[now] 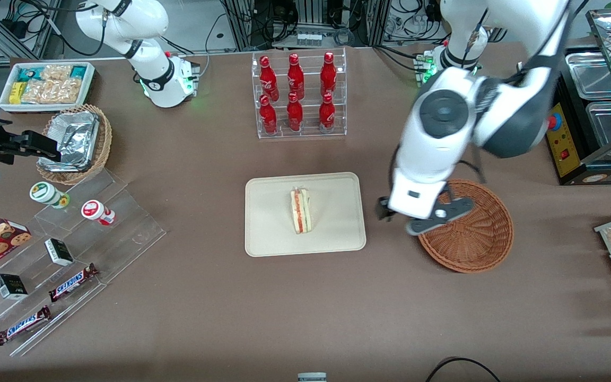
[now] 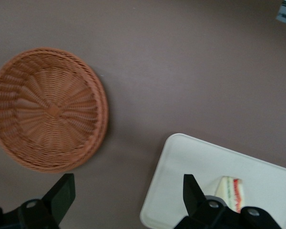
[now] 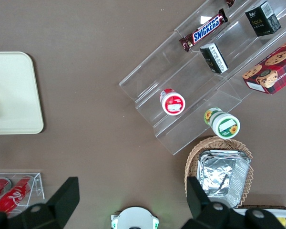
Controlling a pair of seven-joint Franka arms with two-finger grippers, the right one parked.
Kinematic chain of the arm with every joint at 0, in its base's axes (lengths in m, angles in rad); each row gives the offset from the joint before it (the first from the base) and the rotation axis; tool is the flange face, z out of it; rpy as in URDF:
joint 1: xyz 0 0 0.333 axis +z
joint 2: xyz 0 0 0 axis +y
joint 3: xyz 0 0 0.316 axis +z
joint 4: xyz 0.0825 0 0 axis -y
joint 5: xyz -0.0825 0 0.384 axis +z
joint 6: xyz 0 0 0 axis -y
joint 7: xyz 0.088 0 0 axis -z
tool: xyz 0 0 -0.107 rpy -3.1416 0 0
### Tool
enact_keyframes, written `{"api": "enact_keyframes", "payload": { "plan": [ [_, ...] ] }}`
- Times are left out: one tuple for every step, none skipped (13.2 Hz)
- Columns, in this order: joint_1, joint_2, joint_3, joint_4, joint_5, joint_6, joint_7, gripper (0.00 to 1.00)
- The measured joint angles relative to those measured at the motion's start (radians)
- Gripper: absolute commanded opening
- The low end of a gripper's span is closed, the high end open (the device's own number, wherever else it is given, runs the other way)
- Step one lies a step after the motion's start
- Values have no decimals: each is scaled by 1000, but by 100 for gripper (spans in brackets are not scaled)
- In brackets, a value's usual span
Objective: Place sandwich from basket to tray
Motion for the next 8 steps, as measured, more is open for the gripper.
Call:
{"api": "enact_keyframes", "payload": {
  "plan": [
    [44,-26,1,-8,-15,-16,53,100],
    [84,-50,1,-19,-28,-26,103,100],
    [120,-74,2,-33,-52,-39,160,100],
    [153,-96,2,-43,-74,-52,211,100],
    [184,-116,3,-49,-94,-64,254,100],
    [213,-135,3,-53,-109,-76,291,100],
    [241,-154,4,-53,-123,-95,335,100],
    [276,-175,4,-54,-138,-128,396,100]
  ]
}}
